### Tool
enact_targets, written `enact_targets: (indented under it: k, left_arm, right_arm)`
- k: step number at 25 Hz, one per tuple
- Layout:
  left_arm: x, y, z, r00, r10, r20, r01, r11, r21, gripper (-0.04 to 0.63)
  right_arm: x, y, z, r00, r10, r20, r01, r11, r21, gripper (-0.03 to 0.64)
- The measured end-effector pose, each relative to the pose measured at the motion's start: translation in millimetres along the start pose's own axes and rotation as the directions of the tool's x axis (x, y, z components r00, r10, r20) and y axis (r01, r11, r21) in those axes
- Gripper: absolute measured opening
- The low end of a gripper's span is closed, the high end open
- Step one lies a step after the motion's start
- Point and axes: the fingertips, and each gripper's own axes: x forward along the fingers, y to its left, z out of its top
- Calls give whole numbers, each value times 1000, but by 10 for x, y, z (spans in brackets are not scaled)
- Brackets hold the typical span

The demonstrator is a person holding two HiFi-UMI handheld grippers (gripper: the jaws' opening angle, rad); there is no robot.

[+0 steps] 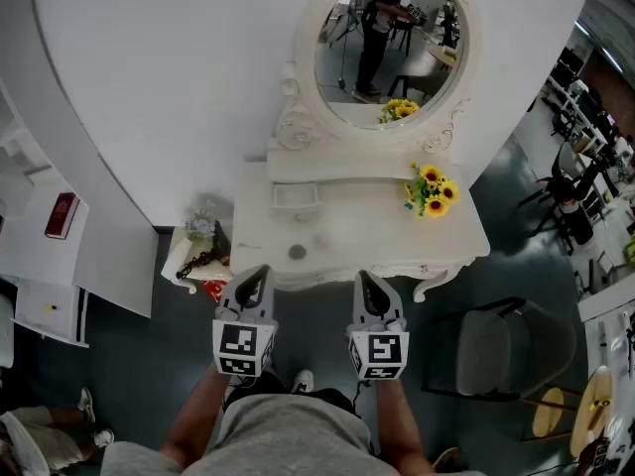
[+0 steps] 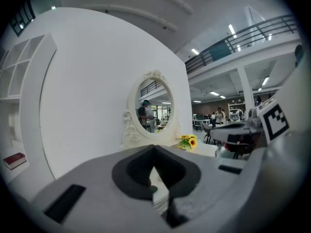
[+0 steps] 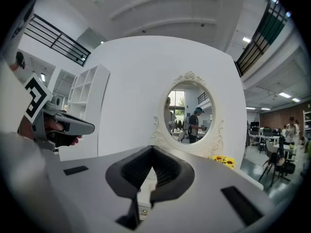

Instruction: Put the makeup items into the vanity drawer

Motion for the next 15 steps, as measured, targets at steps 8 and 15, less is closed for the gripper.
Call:
enact_targets:
  k: [8, 15]
  left_arm:
    - [20, -112, 40, 1000, -1, 1, 1, 1000, 3, 0]
    - [47, -101, 22, 1000, 13, -5, -13, 1000, 0, 0]
  right_arm:
    - [-59, -85, -15, 1000, 15, -7, -15, 999, 29, 12]
    - [26, -109, -76, 999, 18, -32, -17, 999, 28, 14]
